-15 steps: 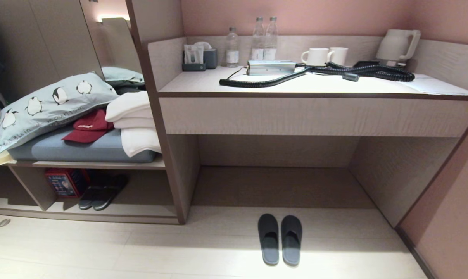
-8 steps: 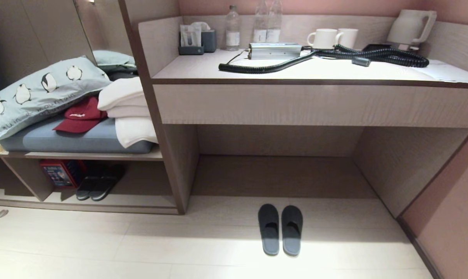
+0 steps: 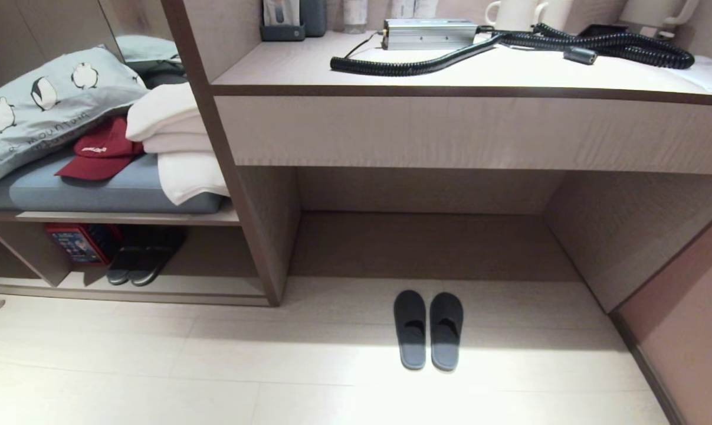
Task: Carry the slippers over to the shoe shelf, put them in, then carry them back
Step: Pick up the slippers on the floor
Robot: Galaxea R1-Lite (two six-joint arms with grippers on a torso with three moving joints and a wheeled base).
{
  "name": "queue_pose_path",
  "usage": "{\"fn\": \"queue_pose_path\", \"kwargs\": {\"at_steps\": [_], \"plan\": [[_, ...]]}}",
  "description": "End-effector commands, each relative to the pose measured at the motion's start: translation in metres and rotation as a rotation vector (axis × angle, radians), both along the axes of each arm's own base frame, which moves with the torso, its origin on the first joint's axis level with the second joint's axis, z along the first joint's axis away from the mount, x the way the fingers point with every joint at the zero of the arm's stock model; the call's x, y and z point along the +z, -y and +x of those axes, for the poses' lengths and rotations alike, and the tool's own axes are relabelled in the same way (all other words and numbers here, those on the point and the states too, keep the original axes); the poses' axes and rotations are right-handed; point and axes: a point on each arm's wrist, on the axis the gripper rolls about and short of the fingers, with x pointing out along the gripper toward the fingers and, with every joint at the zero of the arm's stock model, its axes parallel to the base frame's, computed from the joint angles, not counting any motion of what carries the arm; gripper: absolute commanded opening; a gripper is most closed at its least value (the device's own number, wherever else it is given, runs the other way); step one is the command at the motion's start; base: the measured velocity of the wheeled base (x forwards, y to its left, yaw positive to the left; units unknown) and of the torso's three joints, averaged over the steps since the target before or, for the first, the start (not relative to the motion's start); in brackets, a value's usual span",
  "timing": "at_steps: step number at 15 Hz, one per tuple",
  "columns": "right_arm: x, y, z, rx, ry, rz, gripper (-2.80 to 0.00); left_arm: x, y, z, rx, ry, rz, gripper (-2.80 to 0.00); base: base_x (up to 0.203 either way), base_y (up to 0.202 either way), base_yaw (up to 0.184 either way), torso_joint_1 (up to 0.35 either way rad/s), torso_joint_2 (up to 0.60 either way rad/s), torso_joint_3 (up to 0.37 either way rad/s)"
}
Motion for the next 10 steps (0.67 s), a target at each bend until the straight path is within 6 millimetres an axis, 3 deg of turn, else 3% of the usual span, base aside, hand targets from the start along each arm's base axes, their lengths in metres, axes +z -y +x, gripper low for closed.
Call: {"fn": "queue_pose_path", "kwargs": {"at_steps": [1,10], "plan": [[-0.0004,0.0000,0.0000,0.001,0.002,-0.003,-2.80,-0.0004,0.0000,0.0003,0.001,-0.004,0.000,-2.80,0.000,0.000,0.000,0.002,0.00,-0.196],[-0.0003,-0.0001,0.0001,0.003,0.000,-0.003,-2.80,-0.0004,0.0000,0.0001,0.000,-0.002,0.000,-2.80,0.000,0.000,0.000,0.003,0.00,-0.196]]}}
